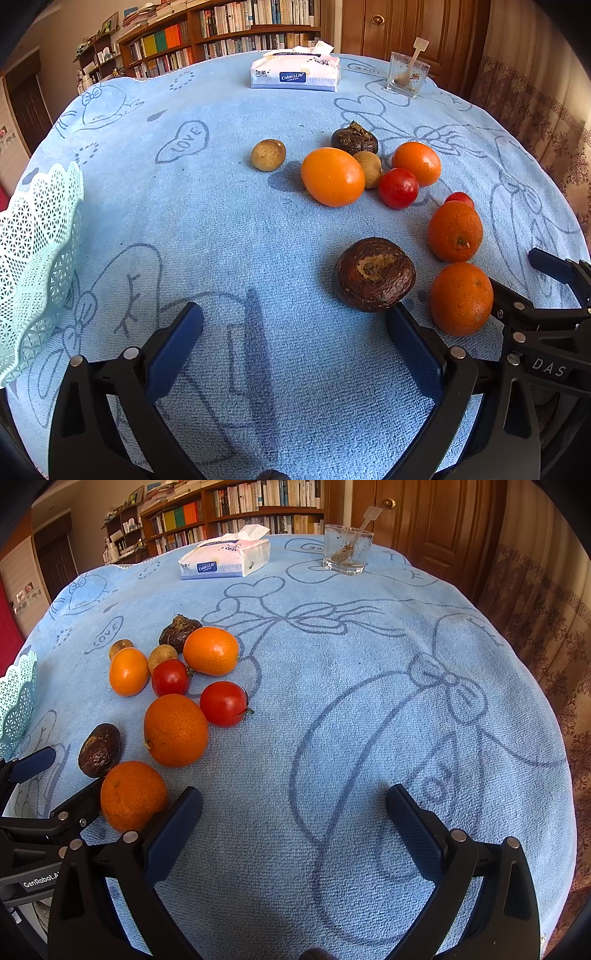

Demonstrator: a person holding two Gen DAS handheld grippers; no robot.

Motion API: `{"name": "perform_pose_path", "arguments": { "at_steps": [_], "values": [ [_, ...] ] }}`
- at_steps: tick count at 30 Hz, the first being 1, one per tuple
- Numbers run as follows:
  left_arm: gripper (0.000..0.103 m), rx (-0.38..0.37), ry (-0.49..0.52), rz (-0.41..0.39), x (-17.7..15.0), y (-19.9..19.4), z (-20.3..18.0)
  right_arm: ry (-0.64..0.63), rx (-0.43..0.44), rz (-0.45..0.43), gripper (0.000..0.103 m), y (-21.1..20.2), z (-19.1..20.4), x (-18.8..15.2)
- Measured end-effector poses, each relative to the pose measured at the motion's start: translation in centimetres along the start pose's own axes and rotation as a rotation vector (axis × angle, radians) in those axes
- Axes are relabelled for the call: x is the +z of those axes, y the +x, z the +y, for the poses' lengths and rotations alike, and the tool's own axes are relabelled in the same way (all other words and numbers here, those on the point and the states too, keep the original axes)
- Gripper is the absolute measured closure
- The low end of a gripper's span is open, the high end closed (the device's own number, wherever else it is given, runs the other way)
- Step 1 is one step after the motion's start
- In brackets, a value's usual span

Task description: Organize fruits

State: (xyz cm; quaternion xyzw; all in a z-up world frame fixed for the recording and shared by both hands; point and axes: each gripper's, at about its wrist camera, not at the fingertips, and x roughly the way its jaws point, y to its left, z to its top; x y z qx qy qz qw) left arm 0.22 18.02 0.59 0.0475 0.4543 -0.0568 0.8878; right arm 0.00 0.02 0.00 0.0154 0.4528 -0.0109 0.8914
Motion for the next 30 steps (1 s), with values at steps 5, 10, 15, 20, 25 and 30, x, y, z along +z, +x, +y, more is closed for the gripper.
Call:
{"name": "perform_pose_path", "arguments": {
  "at_steps": [5,10,15,20,25,30],
  "values": [
    [0.003,0.000,0.000,0.000,0.01,0.00,0.00,0.000,0.000,0.000,0.005,0.00,0.00,0.00],
    [0.003,-0.001,-0.001,0.000,0.01,0.00,-0.01,-0.001,0.001,0.002,0.005,0.01,0.00,0.00],
    [0.003,-0.001,-0.001,0.000,0.02,0.00,0.00,-0.005,0.005,0.007,0.005,-0.05,0.25,0.00],
    [0.003,-0.001,-0.001,0.000,0.02,0.00,-0.01,-0.006,0.005,0.007,0.005,-0.08,0.31,0.02],
    [0.003,-0.001,-0.001,0.000,0.02,0.00,0.00,-0.006,0.006,0.007,0.005,-0.09,0.34,0.01],
    [0.003,-0.001,-0.001,0.000,0.02,0.01,-0.01,-0.006,0.006,0.008,0.005,-0.08,0.28,0.05]
  ]
}}
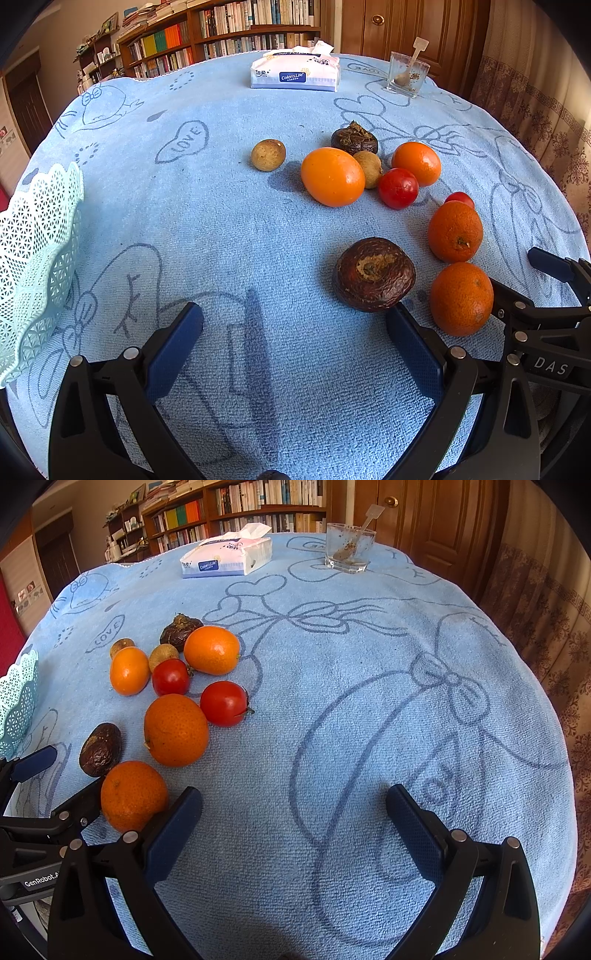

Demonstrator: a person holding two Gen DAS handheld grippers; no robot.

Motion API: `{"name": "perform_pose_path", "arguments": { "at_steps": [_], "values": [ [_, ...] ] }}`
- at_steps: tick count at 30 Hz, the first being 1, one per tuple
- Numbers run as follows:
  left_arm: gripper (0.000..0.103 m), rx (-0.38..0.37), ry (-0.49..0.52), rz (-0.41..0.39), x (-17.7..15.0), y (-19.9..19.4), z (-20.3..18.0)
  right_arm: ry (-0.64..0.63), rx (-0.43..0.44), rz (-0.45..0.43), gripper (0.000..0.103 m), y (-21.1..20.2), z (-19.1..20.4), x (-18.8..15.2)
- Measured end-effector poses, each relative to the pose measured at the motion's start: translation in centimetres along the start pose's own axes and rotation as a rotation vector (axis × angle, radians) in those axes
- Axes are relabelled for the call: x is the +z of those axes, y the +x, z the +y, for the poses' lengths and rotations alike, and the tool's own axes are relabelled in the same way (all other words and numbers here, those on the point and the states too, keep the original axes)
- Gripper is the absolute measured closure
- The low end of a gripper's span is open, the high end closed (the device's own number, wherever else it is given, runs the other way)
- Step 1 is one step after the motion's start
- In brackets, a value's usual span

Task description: Organize fruits

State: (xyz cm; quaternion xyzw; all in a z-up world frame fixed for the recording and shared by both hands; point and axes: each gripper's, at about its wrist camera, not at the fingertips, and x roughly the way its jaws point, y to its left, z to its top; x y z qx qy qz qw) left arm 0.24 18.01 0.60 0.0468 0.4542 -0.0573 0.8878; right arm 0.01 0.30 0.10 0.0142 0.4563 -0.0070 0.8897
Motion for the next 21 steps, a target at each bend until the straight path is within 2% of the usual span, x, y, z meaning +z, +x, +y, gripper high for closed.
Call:
{"name": "perform_pose_path", "arguments": {
  "at_steps": [16,21],
  "values": [
    [0.003,-0.007,-0.003,0.003,-0.37,0.31,0.30,-0.004,0.018,0.007,0.005,0.17,-0.42,0.29],
    [0.003,-0.037,0.000,0.002,-0.07,0.52,0.49,-0.031,0.012,0.021,0.005,0.16,-0.26,0.39]
  ]
}}
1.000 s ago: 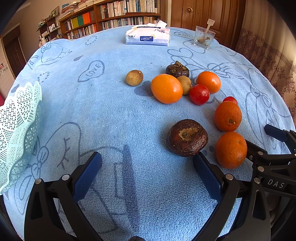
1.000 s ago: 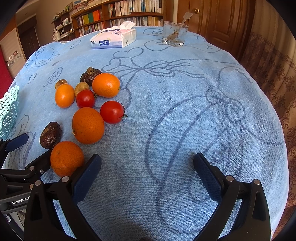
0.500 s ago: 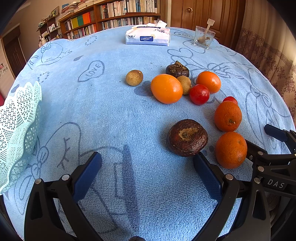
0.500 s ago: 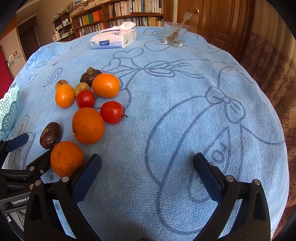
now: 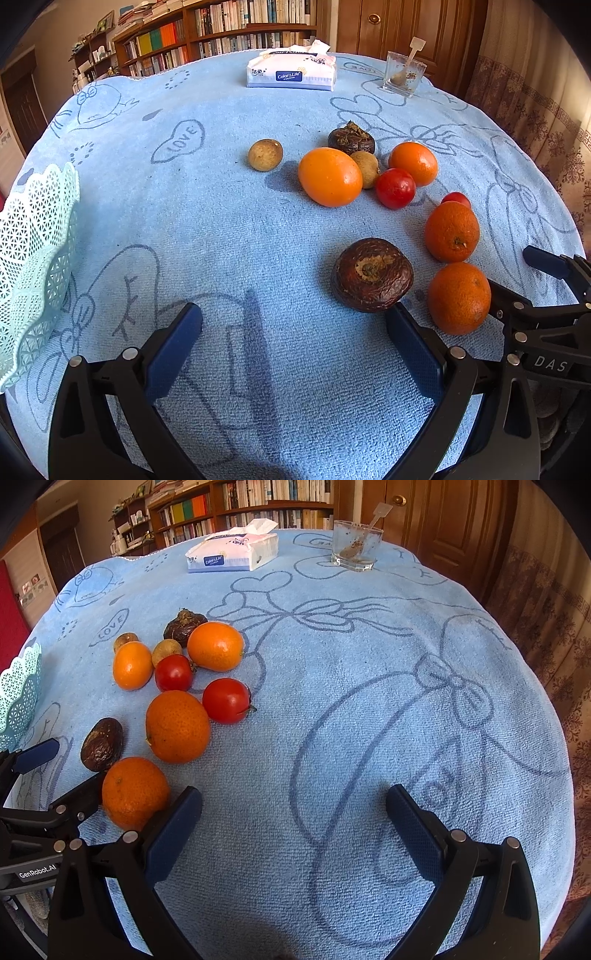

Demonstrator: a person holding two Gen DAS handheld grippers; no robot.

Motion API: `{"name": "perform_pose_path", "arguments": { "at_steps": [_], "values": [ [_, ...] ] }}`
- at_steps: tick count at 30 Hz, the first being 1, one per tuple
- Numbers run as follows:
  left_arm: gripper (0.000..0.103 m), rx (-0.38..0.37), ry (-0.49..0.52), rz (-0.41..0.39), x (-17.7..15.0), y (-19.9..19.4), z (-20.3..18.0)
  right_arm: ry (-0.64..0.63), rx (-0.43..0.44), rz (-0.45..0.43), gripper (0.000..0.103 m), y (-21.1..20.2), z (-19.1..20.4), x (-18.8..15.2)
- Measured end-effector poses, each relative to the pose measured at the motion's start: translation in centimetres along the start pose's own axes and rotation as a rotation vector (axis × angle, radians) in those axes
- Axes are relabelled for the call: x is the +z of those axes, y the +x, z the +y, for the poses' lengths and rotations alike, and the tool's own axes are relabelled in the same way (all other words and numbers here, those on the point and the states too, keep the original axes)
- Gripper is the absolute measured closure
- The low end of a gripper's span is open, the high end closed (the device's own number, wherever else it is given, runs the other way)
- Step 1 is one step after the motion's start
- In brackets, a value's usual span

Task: Organize fruits
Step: 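Grasp the brown round fruit with the left tool while the right tool grasps an orange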

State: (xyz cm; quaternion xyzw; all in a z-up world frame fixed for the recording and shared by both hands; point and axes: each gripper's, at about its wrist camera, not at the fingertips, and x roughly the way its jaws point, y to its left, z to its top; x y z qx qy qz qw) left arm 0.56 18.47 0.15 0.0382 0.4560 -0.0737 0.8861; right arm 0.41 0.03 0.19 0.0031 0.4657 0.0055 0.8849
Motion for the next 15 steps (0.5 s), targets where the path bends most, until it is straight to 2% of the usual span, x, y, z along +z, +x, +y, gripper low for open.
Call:
{"name": "perform_pose_path", "arguments": {
  "at_steps": [5,11,15],
  "values": [
    [0.003,-0.079,-0.023,-0.023,-0.1,-0.9,1.0,0.007,0.029,0.003,0.005,-0.9,-0.4,-0.5],
    [0.003,-0.010,0.037,-0.119,0.0,-3.1,2.0,0.055,0.150,-0.031,0.008,-3.0,-0.8,-1.8],
    [0.009,-0.031,0.031,-0.106,0.3,-3.5,3.0,0.012,0.230,-0.055,0.013,-3.9,0.7,-2.0]
  ]
}}
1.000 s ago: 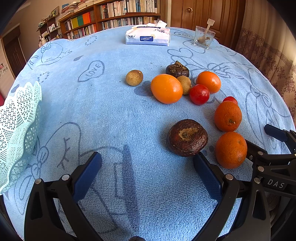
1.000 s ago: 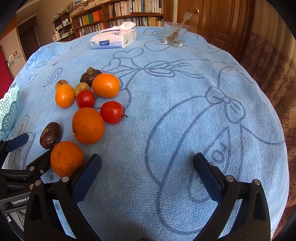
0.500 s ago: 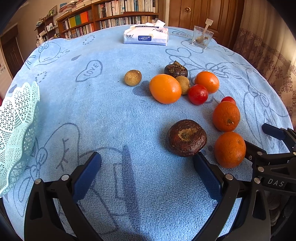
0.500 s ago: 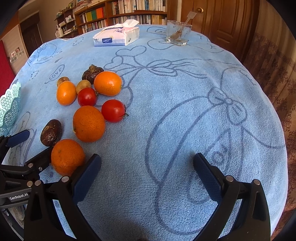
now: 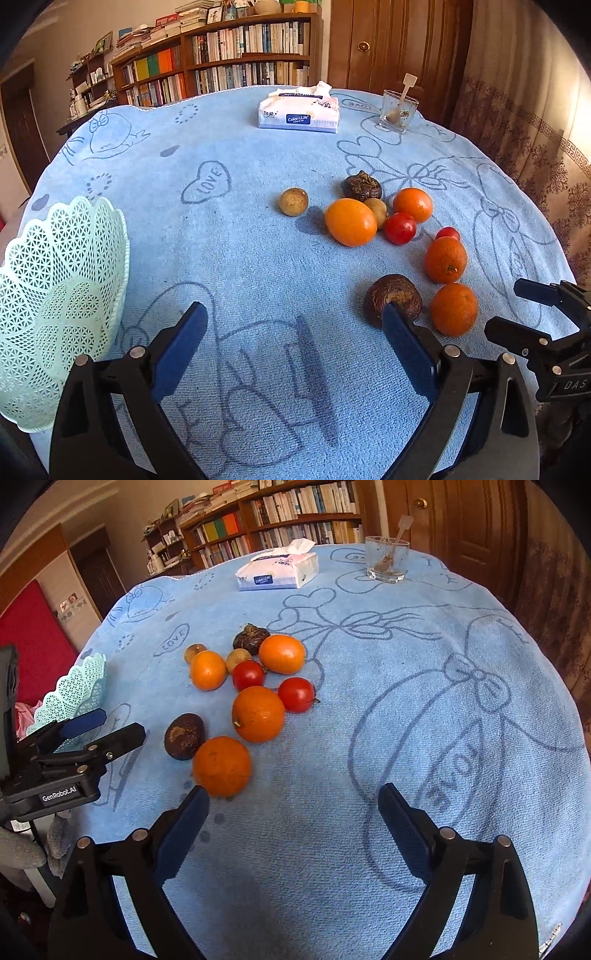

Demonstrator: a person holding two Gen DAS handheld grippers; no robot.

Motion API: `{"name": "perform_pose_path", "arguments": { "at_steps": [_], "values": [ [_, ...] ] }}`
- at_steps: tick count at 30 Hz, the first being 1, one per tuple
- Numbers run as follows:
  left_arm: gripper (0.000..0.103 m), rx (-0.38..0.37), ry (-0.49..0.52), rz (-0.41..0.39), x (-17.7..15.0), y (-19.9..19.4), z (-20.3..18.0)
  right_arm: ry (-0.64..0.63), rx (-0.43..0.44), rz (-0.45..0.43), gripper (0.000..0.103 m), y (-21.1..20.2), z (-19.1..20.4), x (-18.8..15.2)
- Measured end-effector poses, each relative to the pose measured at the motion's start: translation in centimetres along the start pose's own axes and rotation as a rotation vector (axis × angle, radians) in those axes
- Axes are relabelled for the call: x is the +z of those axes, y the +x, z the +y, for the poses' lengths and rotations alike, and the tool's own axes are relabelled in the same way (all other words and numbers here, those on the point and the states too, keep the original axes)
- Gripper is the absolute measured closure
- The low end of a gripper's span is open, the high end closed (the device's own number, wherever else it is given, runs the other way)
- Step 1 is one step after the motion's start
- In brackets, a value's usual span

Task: Organize fruits
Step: 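Grasp the brown round fruit with the left tool while the right tool grasps an orange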

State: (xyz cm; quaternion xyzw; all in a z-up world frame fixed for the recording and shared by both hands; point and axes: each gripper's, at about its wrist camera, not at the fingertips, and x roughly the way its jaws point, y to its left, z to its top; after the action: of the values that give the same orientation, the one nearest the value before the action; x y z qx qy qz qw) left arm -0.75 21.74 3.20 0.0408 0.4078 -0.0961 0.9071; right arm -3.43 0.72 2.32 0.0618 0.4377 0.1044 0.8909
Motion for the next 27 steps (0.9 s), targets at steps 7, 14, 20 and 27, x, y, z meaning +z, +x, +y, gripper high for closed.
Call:
{"name": "perform_pose_path", "arguments": {
  "at_steps": [7,14,20,27],
  "values": [
    [0.011,0.008,-0.008,0.025,0.1,0.4,0.4,-0.066,0.111,0.058,0.052,2.1,2.7,0.6],
    [0.018,-0.015,0.019,0.045,0.2,0.8,-0.9,-0.088,0.111,0.038,0.063,2.4,2.7,1.1],
    [0.026,-0.093,0.059,0.073,0.5,1.7,-3.3,-0.019,0.086,-0.006,0.063,0.8,-0.1,1.5],
    [0.046,-0.163,0.076,0.116,0.8,3.5,-5.2,0.043,0.055,-0.028,0.063,0.3,-2.2,1.3]
  ]
}}
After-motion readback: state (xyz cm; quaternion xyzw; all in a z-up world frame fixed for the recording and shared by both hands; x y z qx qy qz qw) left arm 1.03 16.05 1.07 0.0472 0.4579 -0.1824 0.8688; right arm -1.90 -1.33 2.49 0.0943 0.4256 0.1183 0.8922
